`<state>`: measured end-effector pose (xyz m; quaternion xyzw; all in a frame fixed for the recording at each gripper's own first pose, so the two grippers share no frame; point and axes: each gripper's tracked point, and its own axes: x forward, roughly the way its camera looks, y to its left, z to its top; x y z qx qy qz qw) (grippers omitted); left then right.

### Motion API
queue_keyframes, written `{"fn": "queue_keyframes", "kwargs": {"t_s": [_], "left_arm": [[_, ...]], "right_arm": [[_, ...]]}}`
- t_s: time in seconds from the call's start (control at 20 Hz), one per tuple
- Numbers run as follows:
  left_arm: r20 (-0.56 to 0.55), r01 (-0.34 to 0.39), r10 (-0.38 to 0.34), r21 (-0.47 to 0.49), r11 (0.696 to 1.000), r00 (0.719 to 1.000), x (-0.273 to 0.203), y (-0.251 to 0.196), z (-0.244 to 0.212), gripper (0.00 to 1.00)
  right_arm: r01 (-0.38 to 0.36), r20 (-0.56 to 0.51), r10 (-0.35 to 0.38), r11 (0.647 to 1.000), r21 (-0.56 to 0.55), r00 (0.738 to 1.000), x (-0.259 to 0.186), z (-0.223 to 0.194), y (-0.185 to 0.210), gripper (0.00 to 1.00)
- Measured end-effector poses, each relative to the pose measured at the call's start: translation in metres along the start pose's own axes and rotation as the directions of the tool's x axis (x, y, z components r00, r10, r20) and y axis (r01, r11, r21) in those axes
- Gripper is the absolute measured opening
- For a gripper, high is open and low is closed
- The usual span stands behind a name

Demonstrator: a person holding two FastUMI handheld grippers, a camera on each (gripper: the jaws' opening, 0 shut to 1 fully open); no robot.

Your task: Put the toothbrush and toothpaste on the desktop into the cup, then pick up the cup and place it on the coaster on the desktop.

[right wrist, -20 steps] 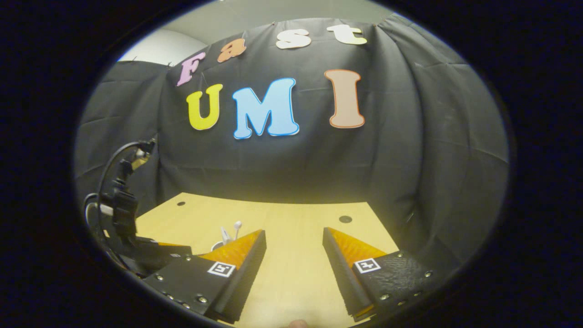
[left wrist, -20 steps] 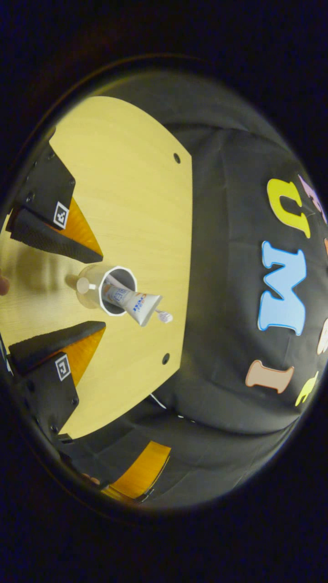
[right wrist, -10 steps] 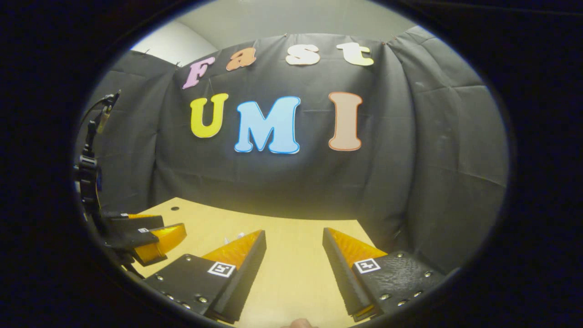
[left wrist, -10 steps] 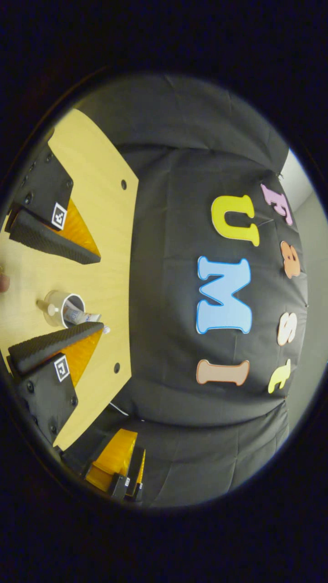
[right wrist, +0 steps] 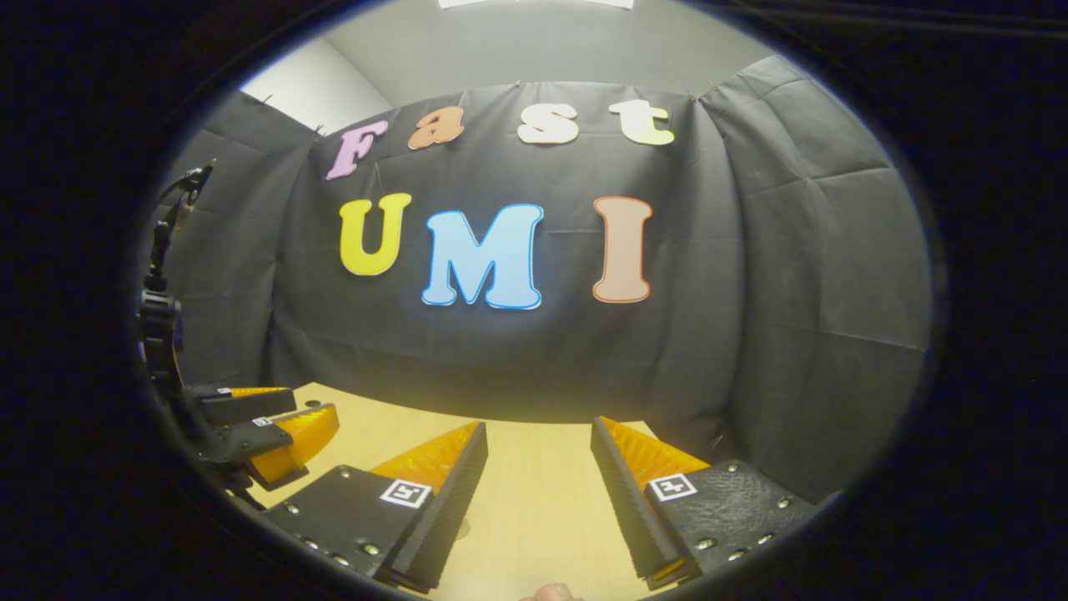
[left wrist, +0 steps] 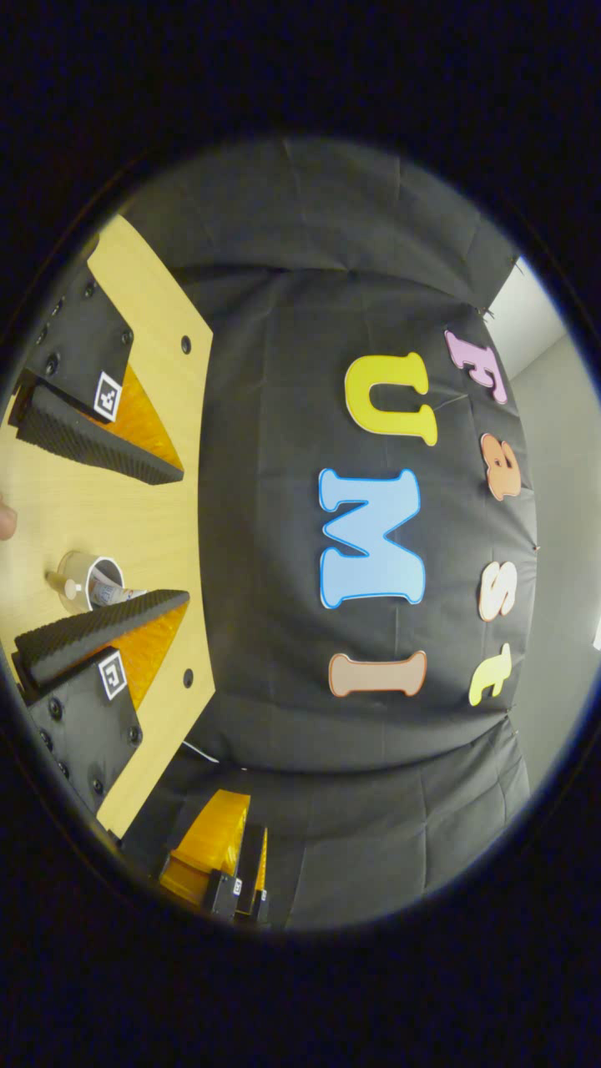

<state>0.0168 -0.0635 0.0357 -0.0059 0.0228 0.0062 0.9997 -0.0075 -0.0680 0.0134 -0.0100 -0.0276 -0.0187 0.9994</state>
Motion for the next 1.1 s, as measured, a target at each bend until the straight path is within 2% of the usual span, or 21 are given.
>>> {"fn": "queue_keyframes", "kwargs": {"t_s": [0.35, 0.6, 0.75, 0.8, 0.85, 0.9, 1.1], "left_arm": [[0.060, 0.026, -0.026, 0.004, 1.000, 0.998, -0.004, -0.010, 0.017, 0.86], [0.122, -0.002, 0.002, -0.004, 1.000, 0.993, 0.001, -0.040, 0.028, 0.84], [0.141, -0.051, 0.052, -0.013, 0.999, 0.989, -0.003, -0.061, 0.032, 0.84], [0.142, -0.064, 0.066, -0.020, 0.998, 0.988, -0.003, -0.070, 0.029, 0.82], [0.141, -0.078, 0.081, -0.028, 0.997, 0.987, -0.002, -0.083, 0.026, 0.84], [0.134, -0.089, 0.093, -0.035, 0.995, 0.987, -0.002, -0.096, 0.023, 0.84], [0.126, -0.082, 0.098, -0.127, 0.989, 0.987, 0.010, -0.165, 0.006, 0.84]], "right_arm": [[0.045, 0.028, -0.045, 0.999, 0.005, 0.999, -0.007, 0.013, -0.022, 0.80], [0.038, 0.046, -0.039, 0.999, 0.007, 0.998, -0.010, 0.012, -0.055, 0.80], [0.042, 0.046, -0.041, 0.999, -0.020, 0.998, -0.014, 0.007, -0.085, 0.80], [0.032, 0.046, -0.031, 0.999, -0.016, 0.998, -0.017, 0.006, -0.094, 0.75], [0.021, 0.051, -0.020, 1.000, -0.006, 0.998, -0.018, 0.006, -0.105, 0.80], [0.012, 0.057, -0.012, 1.000, 0.002, 0.998, -0.018, 0.006, -0.119, 0.79], [0.015, 0.074, -0.016, 1.000, 0.017, 0.997, -0.015, -0.002, -0.185, 0.80]]}}
